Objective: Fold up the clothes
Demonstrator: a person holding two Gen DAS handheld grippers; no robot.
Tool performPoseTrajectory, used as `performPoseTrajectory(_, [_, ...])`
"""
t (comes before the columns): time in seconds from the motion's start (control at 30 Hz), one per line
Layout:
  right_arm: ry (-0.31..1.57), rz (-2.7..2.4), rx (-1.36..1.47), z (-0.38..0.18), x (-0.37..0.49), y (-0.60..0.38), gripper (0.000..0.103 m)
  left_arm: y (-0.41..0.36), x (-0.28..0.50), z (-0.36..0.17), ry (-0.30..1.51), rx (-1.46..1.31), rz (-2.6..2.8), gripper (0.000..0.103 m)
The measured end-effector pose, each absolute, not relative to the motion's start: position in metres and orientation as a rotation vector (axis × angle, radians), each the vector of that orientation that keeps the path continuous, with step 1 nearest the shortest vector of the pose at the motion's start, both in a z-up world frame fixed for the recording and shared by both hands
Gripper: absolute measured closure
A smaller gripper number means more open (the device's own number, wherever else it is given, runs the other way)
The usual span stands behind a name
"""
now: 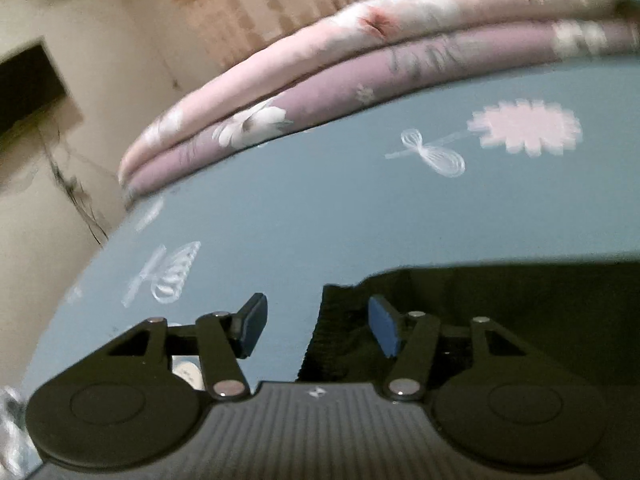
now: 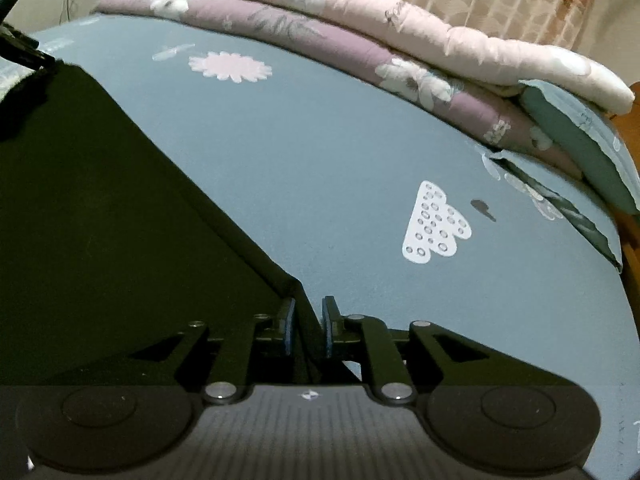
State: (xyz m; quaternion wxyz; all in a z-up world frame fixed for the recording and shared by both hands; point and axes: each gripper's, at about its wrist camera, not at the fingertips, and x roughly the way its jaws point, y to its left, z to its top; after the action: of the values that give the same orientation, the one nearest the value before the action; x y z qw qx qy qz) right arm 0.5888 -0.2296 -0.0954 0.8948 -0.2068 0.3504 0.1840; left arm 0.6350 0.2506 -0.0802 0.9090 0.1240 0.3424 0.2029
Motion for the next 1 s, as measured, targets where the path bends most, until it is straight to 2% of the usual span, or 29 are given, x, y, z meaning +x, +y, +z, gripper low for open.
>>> performPoseTrajectory(0.17, [0.715, 0.424, -0.388, -0.072, 0.576, -0.232, 0.075, 0.268, 0.616, -0.061, 0.700, 0.136, 0.406, 0.045])
performPoseTrajectory(0.27, [0.694, 0.433, -0.397, -0.054, 0.564, -0.236, 0.065, 0.280, 0.599, -0.061, 0.746, 0.014, 0.360, 0.045])
performPoseTrajectory(0.37, [0.684, 0.423, -0.406, -0.040, 0.552, -0.244, 0.064, 0.302, 0.582, -0.076, 0.822, -0.212, 0.294, 0.045])
performPoseTrajectory(0.57, [0.677, 0.396, -0.417, -0.028, 0.534, -0.258, 0.064, 0.323, 0.569, -0.115, 0.869, -0.411, 0.313, 0.047])
performPoseTrajectory(0.67, [0.665, 0.388, -0.415, -0.026, 0.532, -0.261, 0.064, 0.317, 0.571, -0.118, 0.829, -0.390, 0.315, 0.052])
performPoseTrajectory(0.73, [0.657, 0.382, -0.401, -0.026, 0.532, -0.262, 0.064, 0.310, 0.576, -0.118, 0.803, -0.360, 0.310, 0.095])
performPoseTrajectory(0.83, [0.656, 0.373, -0.383, -0.026, 0.534, -0.266, 0.064, 0.304, 0.578, -0.113, 0.791, -0.262, 0.382, 0.098])
performPoseTrajectory(1.0, [0.675, 0.348, -0.356, -0.029, 0.538, -0.279, 0.064, 0.308, 0.577, -0.110, 0.812, -0.215, 0.439, 0.095])
